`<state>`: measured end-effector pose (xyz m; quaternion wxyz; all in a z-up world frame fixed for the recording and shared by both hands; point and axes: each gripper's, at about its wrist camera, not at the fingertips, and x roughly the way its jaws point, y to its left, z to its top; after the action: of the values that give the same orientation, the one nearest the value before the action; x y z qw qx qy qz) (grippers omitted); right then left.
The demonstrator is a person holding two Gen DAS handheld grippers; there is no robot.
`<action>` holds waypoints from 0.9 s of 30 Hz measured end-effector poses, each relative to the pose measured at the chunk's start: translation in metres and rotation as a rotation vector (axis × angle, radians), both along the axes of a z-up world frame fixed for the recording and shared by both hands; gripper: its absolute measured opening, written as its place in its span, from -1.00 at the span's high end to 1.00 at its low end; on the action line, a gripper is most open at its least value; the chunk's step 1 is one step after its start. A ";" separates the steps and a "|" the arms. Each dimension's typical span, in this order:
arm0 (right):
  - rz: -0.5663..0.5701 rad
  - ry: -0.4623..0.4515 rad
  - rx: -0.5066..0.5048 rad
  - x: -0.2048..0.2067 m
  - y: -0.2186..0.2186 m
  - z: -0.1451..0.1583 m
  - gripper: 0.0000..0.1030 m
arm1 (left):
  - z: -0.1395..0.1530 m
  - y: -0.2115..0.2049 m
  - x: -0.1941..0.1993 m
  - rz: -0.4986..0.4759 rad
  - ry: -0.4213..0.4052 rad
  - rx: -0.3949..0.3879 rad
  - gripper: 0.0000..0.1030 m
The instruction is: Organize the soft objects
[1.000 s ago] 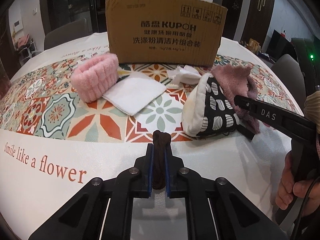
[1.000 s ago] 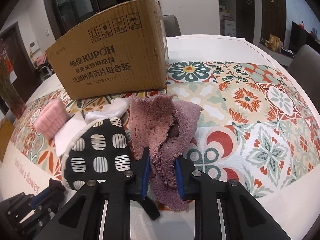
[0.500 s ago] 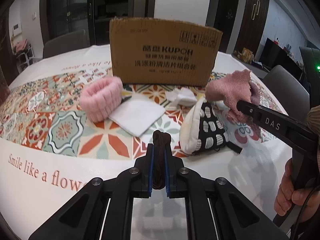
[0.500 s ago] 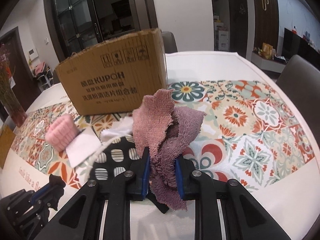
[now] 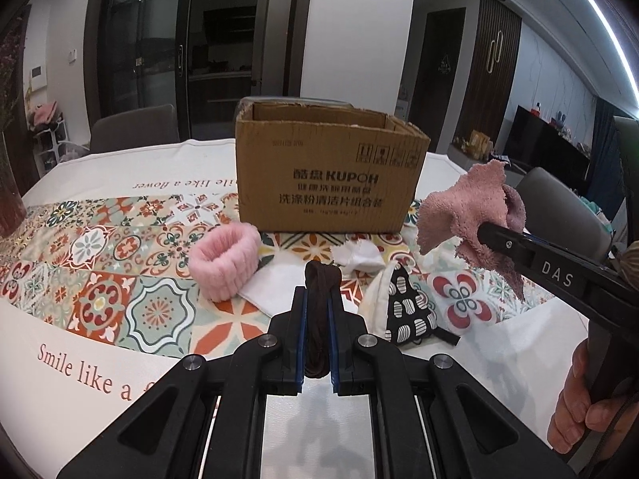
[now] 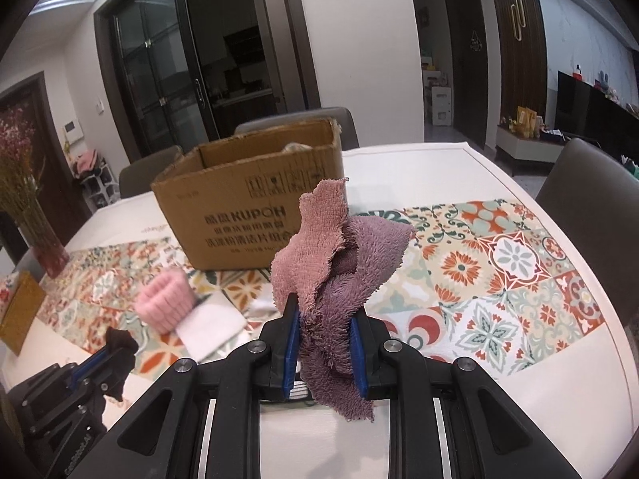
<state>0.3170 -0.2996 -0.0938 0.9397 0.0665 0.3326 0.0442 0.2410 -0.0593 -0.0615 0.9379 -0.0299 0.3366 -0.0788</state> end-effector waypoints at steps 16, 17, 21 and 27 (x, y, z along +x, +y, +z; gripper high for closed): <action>0.004 -0.078 0.021 -0.021 0.030 0.047 0.54 | 0.043 0.028 -0.002 -0.004 -0.104 -0.022 0.79; 0.004 -0.085 0.022 -0.022 0.032 0.050 0.54 | 0.045 0.029 -0.001 -0.003 -0.113 -0.020 0.79; 0.008 -0.111 0.017 -0.022 0.039 0.061 0.54 | 0.054 0.034 0.005 -0.010 -0.129 -0.035 0.79; 0.013 -0.148 0.010 -0.019 0.045 0.077 0.54 | 0.071 0.035 0.013 -0.019 -0.185 -0.026 0.79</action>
<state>0.2981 -0.2546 -0.0169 0.9611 0.0655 0.2624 0.0568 0.2545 -0.0248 0.0091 0.9638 -0.0314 0.2476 -0.0944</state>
